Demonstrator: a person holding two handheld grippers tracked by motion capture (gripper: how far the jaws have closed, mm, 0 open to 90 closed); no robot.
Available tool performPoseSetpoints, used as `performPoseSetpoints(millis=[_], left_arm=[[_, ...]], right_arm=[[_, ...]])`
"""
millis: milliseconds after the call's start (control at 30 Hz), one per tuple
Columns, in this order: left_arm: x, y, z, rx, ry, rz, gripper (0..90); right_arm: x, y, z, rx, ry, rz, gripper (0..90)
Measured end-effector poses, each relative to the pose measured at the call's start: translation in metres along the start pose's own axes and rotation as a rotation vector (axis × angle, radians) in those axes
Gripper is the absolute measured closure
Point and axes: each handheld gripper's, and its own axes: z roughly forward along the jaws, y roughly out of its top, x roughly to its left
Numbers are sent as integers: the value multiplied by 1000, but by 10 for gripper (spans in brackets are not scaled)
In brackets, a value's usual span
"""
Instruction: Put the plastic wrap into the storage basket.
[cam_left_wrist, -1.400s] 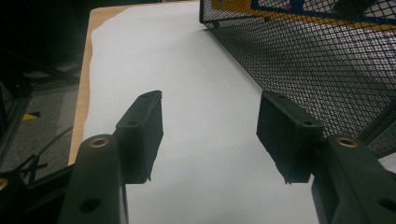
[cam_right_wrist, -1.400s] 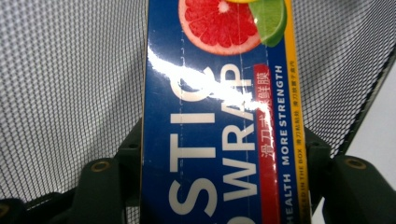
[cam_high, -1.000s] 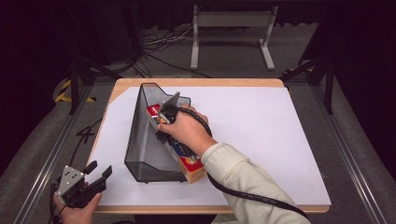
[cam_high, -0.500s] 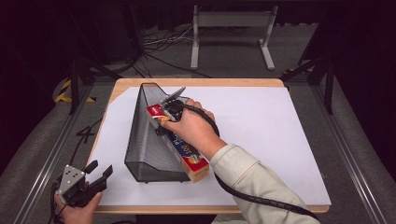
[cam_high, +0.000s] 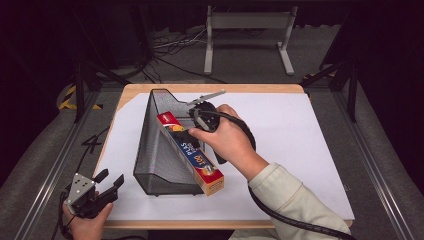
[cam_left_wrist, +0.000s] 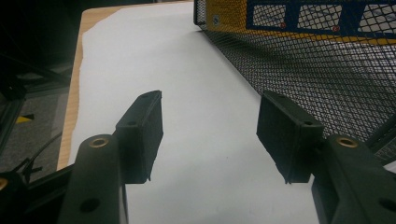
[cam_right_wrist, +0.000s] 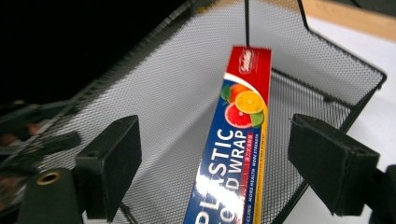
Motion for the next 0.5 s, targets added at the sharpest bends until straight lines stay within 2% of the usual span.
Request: performPoseSetpoints(millis=[200, 500], left_arm=[[-1, 1, 3, 1, -5, 2, 415], [-3, 3, 5, 3, -6, 8, 414]], right_arm=[[-14, -15, -31, -81, 22, -56, 183], [-42, -42, -74, -111, 17, -84, 166]])
